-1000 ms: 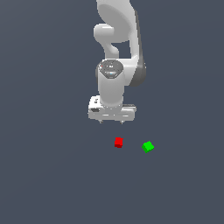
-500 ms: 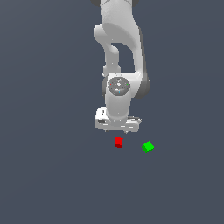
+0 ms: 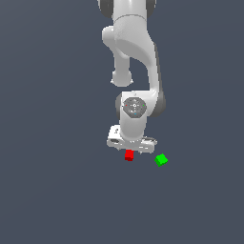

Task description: Stack the red cube on top of the green cube.

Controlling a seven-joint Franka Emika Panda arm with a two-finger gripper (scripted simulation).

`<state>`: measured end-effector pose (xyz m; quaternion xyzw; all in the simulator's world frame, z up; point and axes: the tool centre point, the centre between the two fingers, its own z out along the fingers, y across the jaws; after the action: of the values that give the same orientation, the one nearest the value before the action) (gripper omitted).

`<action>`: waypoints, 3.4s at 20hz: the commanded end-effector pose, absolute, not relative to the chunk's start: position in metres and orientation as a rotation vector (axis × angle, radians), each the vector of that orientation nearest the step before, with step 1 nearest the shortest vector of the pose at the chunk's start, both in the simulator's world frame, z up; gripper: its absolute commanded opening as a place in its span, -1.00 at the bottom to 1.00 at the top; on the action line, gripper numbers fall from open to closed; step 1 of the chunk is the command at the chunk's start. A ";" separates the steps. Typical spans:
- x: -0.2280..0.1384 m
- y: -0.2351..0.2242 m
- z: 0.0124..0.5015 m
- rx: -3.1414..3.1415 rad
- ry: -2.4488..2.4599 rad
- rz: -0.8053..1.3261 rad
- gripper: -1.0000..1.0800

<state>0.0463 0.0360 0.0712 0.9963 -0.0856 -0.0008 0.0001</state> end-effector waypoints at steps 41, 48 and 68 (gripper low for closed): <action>0.048 0.036 0.035 3.129 -0.277 -0.001 -1.00; 0.047 0.036 0.081 3.129 -0.277 -0.001 -1.00; 0.052 0.065 0.108 3.130 -0.276 0.002 -1.00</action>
<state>0.0514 0.0551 0.1112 0.9960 -0.0889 0.0005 0.0001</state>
